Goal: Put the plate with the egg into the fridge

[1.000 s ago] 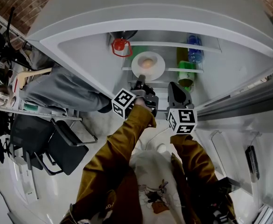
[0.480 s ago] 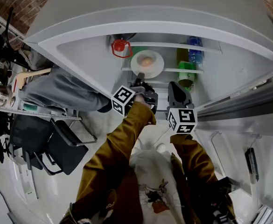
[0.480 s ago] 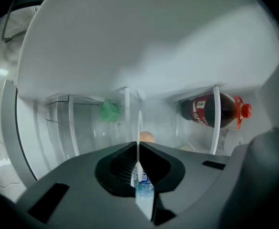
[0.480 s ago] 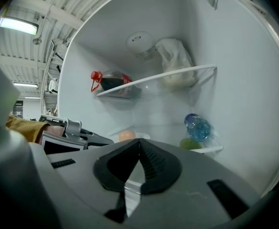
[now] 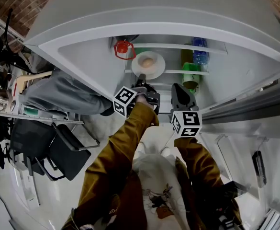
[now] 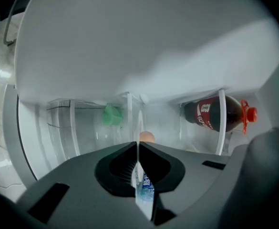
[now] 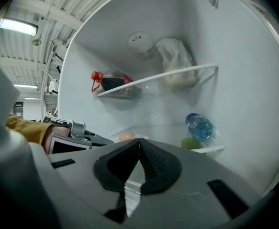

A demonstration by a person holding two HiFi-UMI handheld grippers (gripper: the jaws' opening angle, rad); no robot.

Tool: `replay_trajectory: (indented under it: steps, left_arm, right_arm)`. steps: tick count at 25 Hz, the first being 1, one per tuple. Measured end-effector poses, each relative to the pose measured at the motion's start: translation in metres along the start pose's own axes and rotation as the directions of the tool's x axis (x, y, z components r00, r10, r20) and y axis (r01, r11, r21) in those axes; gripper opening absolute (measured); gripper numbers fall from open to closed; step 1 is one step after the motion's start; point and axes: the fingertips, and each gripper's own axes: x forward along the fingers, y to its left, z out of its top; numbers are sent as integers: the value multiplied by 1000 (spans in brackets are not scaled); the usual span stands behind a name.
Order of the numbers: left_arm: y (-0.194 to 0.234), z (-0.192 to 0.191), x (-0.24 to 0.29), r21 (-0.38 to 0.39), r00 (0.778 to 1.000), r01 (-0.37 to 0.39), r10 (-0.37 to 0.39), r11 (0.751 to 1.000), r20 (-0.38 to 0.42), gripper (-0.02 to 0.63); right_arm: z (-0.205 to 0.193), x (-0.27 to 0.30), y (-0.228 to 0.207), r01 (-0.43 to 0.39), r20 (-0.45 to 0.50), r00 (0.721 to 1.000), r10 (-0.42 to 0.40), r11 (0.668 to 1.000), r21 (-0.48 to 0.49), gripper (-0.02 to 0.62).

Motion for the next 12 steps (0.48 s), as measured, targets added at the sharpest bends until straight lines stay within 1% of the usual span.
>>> replay_trajectory:
  steps: [12]
  left_arm:
    - [1,6,8,16,1000,-27,27,1000,-4,21]
  right_arm:
    - [0,0,2,7,-3,1000,-7,1000,1,5]
